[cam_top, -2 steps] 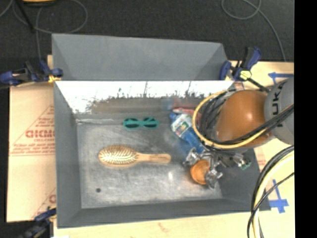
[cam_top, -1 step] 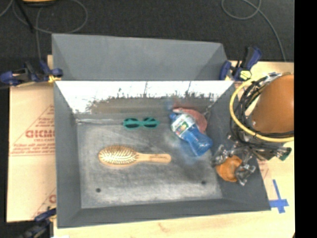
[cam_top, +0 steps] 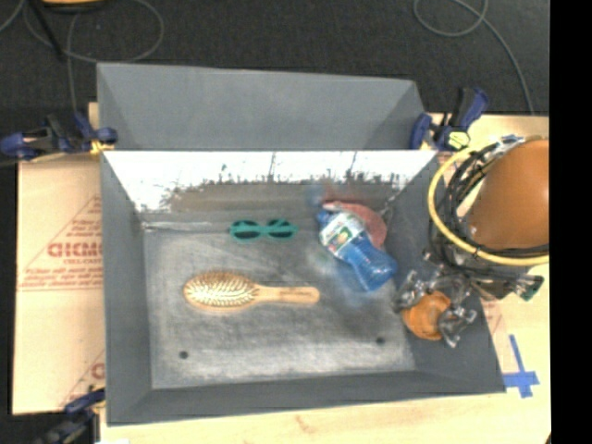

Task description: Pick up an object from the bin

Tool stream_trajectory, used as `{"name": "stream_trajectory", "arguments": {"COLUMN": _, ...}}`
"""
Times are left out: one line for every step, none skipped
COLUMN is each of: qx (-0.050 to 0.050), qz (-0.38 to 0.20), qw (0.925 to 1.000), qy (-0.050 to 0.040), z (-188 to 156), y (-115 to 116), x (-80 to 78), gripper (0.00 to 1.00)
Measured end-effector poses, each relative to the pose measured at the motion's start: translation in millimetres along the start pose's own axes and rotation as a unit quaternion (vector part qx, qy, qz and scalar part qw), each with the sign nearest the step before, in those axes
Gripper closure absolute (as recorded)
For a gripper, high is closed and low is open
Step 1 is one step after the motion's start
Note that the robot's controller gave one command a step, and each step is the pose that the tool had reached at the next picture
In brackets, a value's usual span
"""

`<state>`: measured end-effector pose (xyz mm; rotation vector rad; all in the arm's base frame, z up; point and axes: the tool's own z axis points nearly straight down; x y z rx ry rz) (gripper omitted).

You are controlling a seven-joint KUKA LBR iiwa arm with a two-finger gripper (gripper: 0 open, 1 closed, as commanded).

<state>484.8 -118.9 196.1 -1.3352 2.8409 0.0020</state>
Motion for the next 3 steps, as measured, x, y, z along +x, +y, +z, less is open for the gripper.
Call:
{"name": "stream_trajectory", "arguments": {"qx": 0.000, "qz": 0.001, "qw": 1.0000, "qy": 0.0001, "z": -1, "y": -1, "x": -0.8, "gripper": 1.00}}
{"name": "stream_trajectory", "arguments": {"qx": 0.001, "qz": 0.029, "qw": 0.9996, "qy": 0.0005, "z": -31, "y": -2, "x": -8.7, "gripper": 1.00}}
{"name": "stream_trajectory", "arguments": {"qx": 0.001, "qz": -0.004, "qw": 1.0000, "qy": 0.0012, "z": -41, "y": 0, "x": -9.6, "gripper": 1.00}}
